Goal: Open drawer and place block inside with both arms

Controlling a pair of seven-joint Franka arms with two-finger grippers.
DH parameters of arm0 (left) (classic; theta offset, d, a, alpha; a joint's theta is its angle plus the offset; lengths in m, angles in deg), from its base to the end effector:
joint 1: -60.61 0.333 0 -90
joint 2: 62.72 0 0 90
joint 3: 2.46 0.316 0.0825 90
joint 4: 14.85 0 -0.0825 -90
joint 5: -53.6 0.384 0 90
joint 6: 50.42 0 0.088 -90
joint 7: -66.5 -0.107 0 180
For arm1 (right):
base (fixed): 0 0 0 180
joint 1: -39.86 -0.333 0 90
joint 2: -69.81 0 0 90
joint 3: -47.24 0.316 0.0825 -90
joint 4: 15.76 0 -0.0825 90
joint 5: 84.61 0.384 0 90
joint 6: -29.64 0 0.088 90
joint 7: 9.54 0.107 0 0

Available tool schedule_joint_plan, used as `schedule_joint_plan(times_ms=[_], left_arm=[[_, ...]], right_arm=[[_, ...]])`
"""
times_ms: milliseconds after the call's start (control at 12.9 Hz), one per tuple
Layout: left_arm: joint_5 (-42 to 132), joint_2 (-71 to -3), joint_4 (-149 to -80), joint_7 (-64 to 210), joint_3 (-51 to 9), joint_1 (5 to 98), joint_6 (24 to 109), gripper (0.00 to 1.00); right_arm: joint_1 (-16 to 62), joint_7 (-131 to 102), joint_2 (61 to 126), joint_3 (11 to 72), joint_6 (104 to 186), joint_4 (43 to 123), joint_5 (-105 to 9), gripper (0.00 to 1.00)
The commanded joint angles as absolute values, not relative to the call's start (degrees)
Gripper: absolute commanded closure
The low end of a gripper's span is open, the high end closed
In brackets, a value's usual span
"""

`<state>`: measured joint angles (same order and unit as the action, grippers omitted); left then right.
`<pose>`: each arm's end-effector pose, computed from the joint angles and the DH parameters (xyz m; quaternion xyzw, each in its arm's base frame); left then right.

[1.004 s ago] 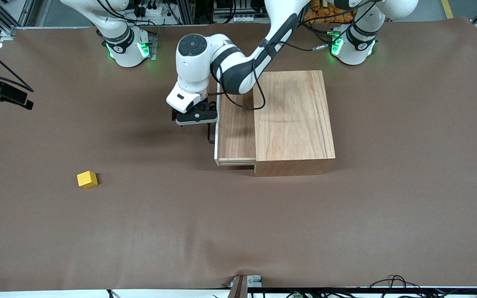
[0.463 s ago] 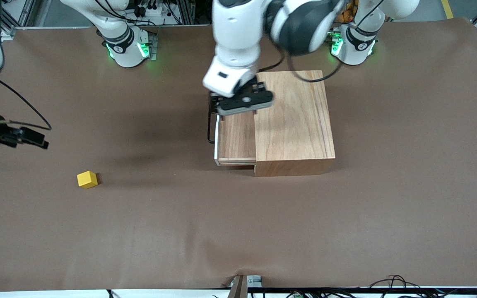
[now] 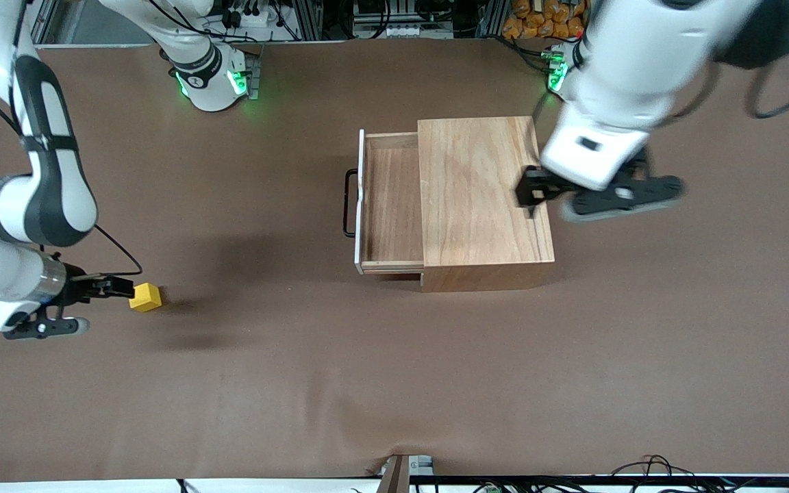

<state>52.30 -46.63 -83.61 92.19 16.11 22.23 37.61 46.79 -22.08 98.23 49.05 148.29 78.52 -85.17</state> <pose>0.5813 -0.2485 0.6359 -0.9979 -0.0430 -0.0447 0.0166 0.6679 -0.0627 0.3208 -0.9972 -0.0655 0.0343 0.0087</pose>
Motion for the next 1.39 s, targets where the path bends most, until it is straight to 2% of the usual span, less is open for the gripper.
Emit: schedule_joint_plan(times_ms=[0,309,386,618,695,927,1236,1313], left_arm=[[53.16,-53.30,-91.47,80.51,14.86,29.12,37.65,0.00],[53.16,-58.58,-99.91,65.73,14.33,35.89,38.09,0.00],[52.72,-59.72,-101.23,65.71,11.89,39.05,38.00,0.00],[52.81,-62.89,-105.11,65.62,-4.96,57.13,38.35,0.00],[52.98,-63.33,-105.11,65.62,-7.10,59.36,38.27,0.00],[53.25,-65.44,-107.04,64.84,-7.82,61.57,38.09,0.00],[56.92,-64.83,-105.20,65.62,-7.99,61.14,36.78,0.00],[58.51,-64.39,-104.76,65.36,-8.17,61.05,36.77,0.00]], right_arm=[[48.65,-27.89,98.20,49.70,158.27,85.37,-86.45,0.00],[48.65,-28.43,98.37,49.70,172.87,94.62,-86.45,0.00],[48.83,-28.61,99.07,49.61,174.38,95.07,-86.54,0.00],[50.50,-31.86,100.22,49.70,175.80,95.16,-86.54,0.00],[50.59,-31.86,100.48,49.70,176.24,95.16,-86.46,0.00],[50.67,-31.95,101.44,49.78,176.33,95.77,-86.37,0.00],[50.50,-32.47,101.98,49.87,176.33,96.83,-86.37,0.00],[50.59,-34.30,101.98,49.87,176.33,96.74,-86.37,0.22]])
